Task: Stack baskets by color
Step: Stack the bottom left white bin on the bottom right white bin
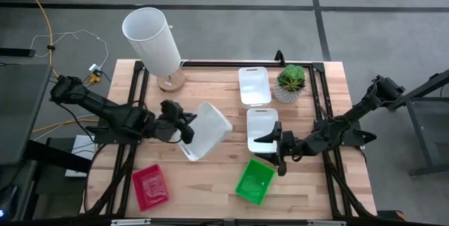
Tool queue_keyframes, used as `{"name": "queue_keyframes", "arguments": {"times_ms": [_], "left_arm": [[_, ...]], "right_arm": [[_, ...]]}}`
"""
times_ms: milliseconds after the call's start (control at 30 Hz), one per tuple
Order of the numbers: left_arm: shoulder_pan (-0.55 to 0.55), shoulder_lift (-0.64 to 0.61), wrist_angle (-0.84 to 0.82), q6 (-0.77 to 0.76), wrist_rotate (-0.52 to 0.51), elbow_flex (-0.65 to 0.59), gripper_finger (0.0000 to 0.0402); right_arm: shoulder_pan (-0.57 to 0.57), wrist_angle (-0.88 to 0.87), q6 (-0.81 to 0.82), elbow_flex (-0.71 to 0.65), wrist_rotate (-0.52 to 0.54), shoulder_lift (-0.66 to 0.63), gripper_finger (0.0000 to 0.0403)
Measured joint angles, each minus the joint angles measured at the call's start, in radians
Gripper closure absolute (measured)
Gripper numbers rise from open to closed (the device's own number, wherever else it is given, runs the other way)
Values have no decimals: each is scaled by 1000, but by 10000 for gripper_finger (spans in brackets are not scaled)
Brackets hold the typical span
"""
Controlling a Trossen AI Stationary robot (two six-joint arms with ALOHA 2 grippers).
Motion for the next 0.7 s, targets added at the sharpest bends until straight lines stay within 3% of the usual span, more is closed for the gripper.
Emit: {"name": "queue_keyframes", "arguments": {"times_ms": [167,300,400,567,700], "left_arm": [[38,87,252,142,29,1,401],[76,185,345,140,25,0,401],[102,274,490,148,45,-1,401],[141,432,945,223,152,-1,401],[154,579,1237,196,159,1,401]], "right_arm": [[40,134,-92,0,-2,-16,176],[105,215,-245,0,2,-78,176],[160,244,-346,0,61,-130,176],[195,242,-409,0,161,-166,176],[195,232,-410,0,195,-165,176]]}}
